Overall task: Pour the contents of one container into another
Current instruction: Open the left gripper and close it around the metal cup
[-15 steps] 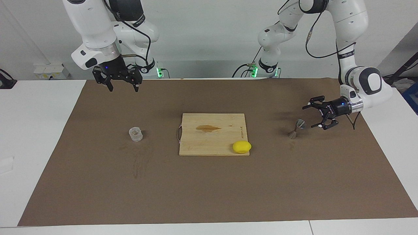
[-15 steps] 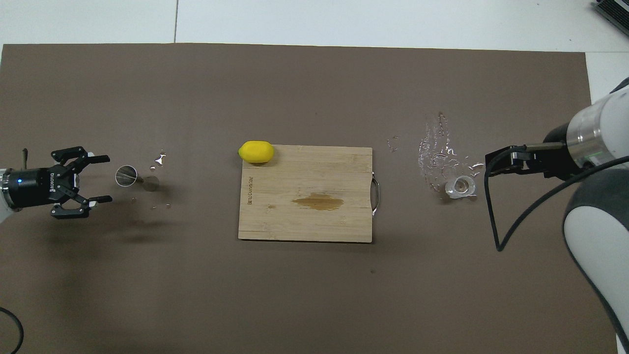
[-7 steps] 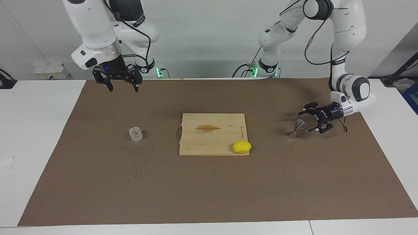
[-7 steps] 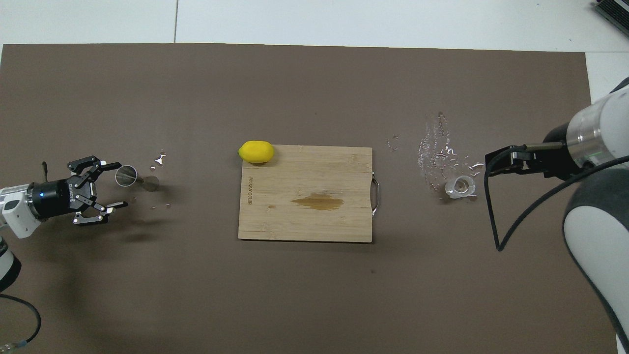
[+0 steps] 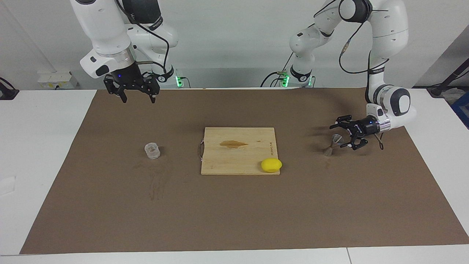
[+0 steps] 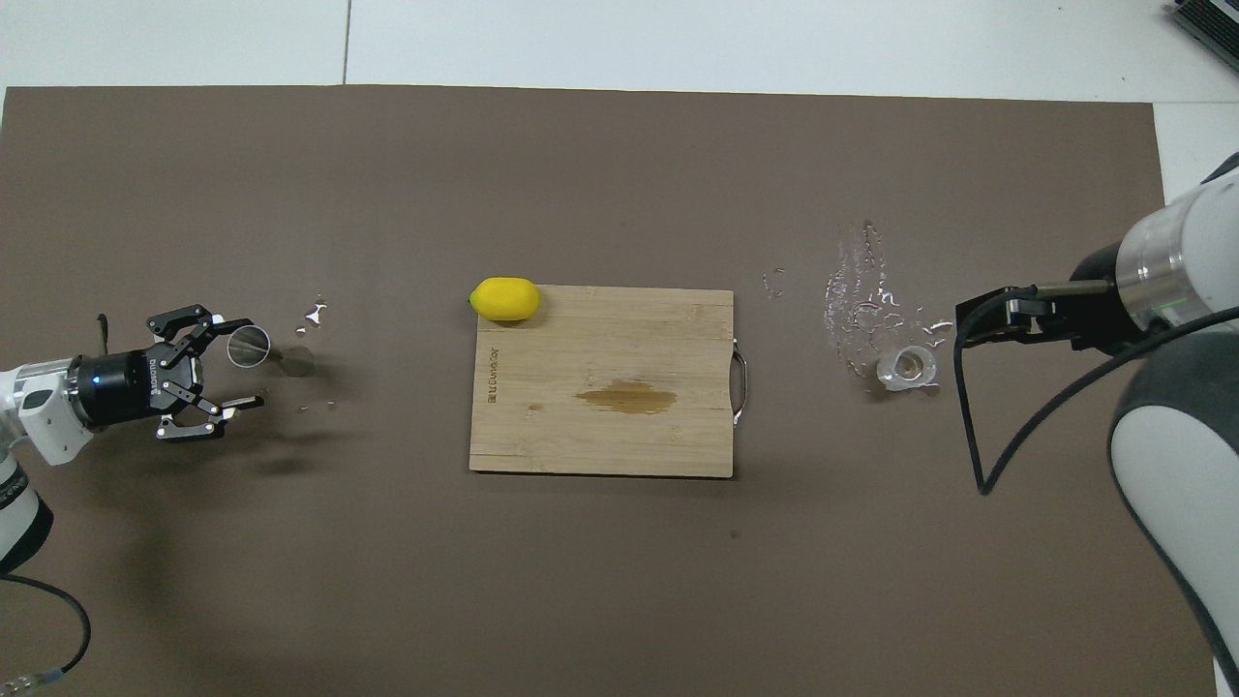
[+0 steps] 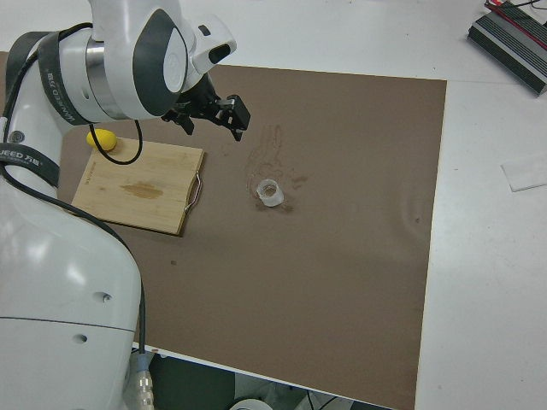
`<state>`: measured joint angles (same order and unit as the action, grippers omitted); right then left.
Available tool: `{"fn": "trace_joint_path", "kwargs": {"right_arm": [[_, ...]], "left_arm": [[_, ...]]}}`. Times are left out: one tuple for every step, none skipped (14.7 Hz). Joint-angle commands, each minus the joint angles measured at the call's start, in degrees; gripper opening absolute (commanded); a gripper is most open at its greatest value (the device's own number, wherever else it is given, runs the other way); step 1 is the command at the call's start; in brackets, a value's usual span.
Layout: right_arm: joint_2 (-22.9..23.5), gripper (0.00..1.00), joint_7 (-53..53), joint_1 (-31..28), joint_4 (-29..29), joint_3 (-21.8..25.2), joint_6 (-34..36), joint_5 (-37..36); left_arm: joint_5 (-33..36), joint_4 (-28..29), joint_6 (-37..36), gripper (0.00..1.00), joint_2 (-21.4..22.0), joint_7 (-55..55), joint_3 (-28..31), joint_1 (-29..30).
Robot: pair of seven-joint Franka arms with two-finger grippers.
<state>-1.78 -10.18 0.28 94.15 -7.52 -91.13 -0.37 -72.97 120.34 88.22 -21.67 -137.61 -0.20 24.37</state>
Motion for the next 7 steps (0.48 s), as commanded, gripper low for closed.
{"fn": "trace_joint_path", "kwargs": {"right_arm": [[-1.1,1.00,1.6,-1.2,1.0,-0.5,0.1,1.7],[-1.1,1.00,1.6,-1.2,1.0,-0.5,0.1,1.7],[-1.1,1.00,1.6,-1.2,1.0,-0.5,0.1,1.7],[-1.1,1.00,1.6,-1.2,1.0,-0.5,0.1,1.7],[-1.1,1.00,1.6,-1.2,1.0,-0.5,0.1,1.7],[-1.1,1.00,1.6,-1.2,1.0,-0.5,0.1,1.7],[-1.1,1.00,1.6,-1.2,1.0,-0.5,0.1,1.7]], "left_arm": [[-1.4,1.2,-0.3,1.00,0.8,-1.3,0.5,-0.6],[-1.4,1.3,-0.3,0.97,0.8,-1.3,0.5,-1.2],[-1.8,1.2,-0.3,0.92,0.8,-1.3,0.6,-1.2],[-2.1,1.2,-0.4,0.86,0.8,-1.3,0.6,-1.1],[-2.2,1.2,-0.4,0.79,0.8,-1.2,0.6,-1.1],[-2.2,1.2,-0.3,0.72,0.8,-1.2,0.6,-1.0],[-2.6,1.1,-0.1,0.68,0.8,-1.2,0.6,-1.0]]}}
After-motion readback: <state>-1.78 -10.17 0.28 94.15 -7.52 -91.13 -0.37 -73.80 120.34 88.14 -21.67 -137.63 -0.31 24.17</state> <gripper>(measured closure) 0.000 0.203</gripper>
